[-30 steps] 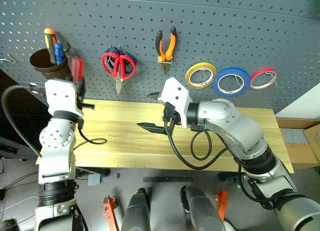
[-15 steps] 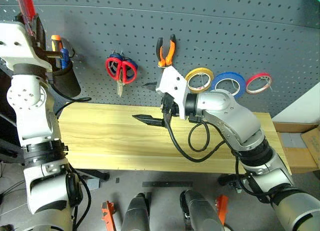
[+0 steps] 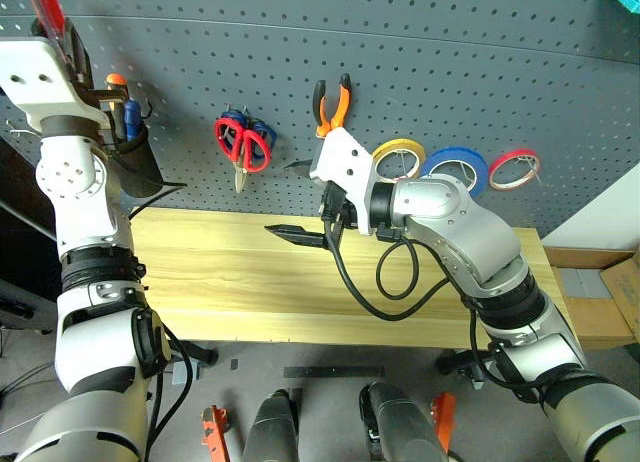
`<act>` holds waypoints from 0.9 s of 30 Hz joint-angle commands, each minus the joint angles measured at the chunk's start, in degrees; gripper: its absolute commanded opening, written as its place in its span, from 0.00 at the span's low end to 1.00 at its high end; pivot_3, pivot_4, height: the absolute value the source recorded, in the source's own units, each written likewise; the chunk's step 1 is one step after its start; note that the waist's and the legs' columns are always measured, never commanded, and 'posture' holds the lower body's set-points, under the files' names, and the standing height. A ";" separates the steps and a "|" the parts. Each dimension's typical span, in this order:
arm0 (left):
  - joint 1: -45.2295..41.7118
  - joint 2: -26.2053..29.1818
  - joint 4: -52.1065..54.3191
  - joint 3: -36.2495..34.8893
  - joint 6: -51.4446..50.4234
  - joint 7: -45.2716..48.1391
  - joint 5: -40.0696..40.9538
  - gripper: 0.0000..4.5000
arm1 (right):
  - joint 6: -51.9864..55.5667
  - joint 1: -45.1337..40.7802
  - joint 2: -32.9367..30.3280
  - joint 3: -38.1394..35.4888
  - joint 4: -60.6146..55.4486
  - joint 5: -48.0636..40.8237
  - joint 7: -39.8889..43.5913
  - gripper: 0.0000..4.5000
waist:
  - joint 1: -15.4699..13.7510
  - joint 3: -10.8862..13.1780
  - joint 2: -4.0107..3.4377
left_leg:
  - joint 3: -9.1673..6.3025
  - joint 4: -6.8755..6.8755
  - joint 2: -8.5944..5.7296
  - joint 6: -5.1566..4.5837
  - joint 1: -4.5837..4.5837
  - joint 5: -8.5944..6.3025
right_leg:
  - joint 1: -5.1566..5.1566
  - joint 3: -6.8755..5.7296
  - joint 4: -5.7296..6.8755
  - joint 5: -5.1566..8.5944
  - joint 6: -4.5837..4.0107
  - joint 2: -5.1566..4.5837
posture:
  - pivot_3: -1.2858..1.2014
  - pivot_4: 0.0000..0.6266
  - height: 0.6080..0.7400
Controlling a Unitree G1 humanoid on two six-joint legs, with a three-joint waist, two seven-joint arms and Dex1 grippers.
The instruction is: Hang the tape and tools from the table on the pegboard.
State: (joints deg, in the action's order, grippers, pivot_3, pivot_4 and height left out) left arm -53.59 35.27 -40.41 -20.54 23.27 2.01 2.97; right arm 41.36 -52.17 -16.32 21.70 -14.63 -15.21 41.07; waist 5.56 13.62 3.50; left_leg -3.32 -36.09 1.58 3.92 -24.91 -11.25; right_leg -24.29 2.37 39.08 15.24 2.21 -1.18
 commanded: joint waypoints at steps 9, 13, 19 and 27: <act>0.82 -0.15 -3.00 0.10 5.18 -4.45 -0.77 0.35 | 0.98 -2.54 3.70 -6.69 -0.22 -0.93 -4.98 1.00 | 1.13 -0.03 0.01 | -0.01 -0.03 0.00 -0.01 0.00 0.00 | 0.00 0.00 0.04 -0.01 0.00 0.00 | 0.45 0.22 1.00; 1.38 -0.36 -2.39 0.22 5.68 -4.49 -0.38 0.62 | 0.20 -3.95 6.50 -10.61 0.86 -2.17 -7.36 1.00 | 1.42 -0.05 0.00 | -0.01 -0.05 0.01 -0.01 0.02 0.00 | -0.01 0.01 0.16 -0.01 -0.01 0.00 | 0.45 0.22 1.00; 2.00 -0.80 -0.67 -0.18 6.09 -5.22 0.17 1.00 | 0.49 -4.16 7.08 -10.82 0.46 -2.75 -7.74 1.00 | 1.69 -0.32 -0.02 | -0.01 -0.11 -0.01 -0.05 0.03 -0.03 | -0.01 0.01 0.29 -0.01 -0.01 -0.01 | 0.45 0.22 1.00; 1.50 -1.76 8.86 1.88 0.99 -3.20 1.12 1.00 | -0.46 -3.58 6.11 -11.34 0.23 -2.39 -7.56 1.00 | 2.37 -0.36 -0.02 | -0.05 -0.58 -0.02 -0.07 0.04 -0.04 | -0.01 0.01 0.78 -0.01 -0.01 0.00 | 0.46 0.20 1.00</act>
State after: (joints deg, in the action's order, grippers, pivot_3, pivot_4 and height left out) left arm -50.98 33.42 -37.03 -19.88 25.16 -2.54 3.70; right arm 42.32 -55.24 -9.95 12.09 -12.45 -17.05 33.64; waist 7.93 13.26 3.48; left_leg -3.38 -36.73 1.55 3.85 -24.87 -11.28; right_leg -24.30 2.38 39.90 15.23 2.20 -1.18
